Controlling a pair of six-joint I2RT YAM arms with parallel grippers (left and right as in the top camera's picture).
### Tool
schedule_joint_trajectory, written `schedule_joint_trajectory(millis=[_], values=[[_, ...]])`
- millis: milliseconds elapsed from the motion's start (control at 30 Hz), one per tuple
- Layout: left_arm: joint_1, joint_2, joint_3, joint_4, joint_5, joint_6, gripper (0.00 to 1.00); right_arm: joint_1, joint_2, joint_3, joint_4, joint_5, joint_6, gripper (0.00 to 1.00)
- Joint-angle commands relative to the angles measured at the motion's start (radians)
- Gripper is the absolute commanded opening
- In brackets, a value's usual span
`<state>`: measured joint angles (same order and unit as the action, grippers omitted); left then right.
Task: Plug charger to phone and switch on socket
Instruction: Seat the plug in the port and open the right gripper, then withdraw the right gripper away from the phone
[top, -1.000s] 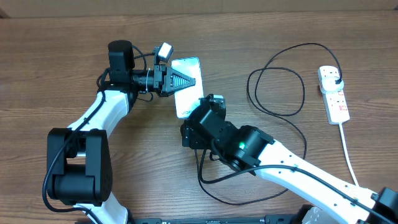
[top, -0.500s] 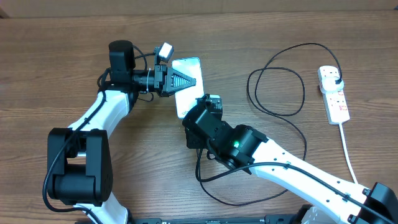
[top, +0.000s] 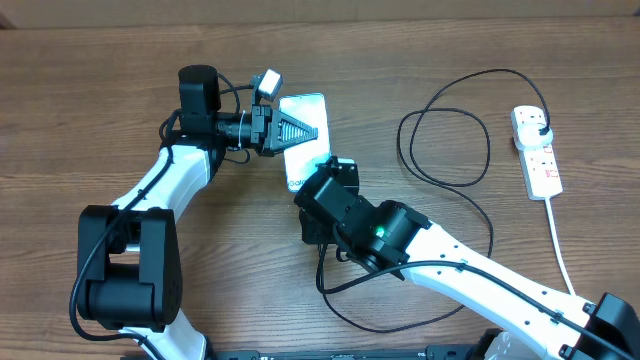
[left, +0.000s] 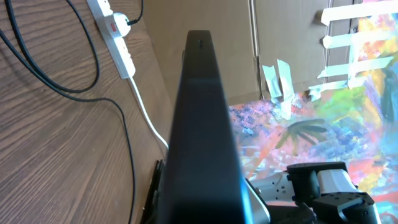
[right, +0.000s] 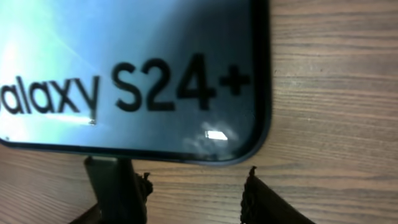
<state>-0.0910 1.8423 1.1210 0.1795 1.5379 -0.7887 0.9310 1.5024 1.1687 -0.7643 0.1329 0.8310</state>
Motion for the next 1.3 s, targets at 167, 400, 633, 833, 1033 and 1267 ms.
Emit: schedule_joint_trajectory(millis=[167,400,633,833,1033,1267], values=[[0.005,0.002,0.008,0.002,0.04,0.008,0.04,0.0,-0.048,0.012,-0.059,-0.023,-0.001,0.4],[0.005,0.002,0.008,0.002,0.037,0.012,0.04,-0.001,-0.048,0.012,-0.063,-0.023,-0.001,0.19],[0.004,0.002,0.008,0.002,0.042,0.027,0.04,-0.001,-0.048,0.012,0.025,-0.022,-0.079,0.04],[0.004,0.002,0.008,0.001,0.043,0.027,0.04,-0.003,-0.048,0.012,0.057,0.055,-0.112,0.04],[-0.012,0.002,0.008,0.0,0.045,0.025,0.04,-0.005,-0.047,0.018,0.104,0.071,-0.195,0.04],[-0.045,0.001,0.008,0.0,0.045,-0.035,0.04,-0.03,-0.045,0.018,0.11,0.121,-0.22,0.04]])
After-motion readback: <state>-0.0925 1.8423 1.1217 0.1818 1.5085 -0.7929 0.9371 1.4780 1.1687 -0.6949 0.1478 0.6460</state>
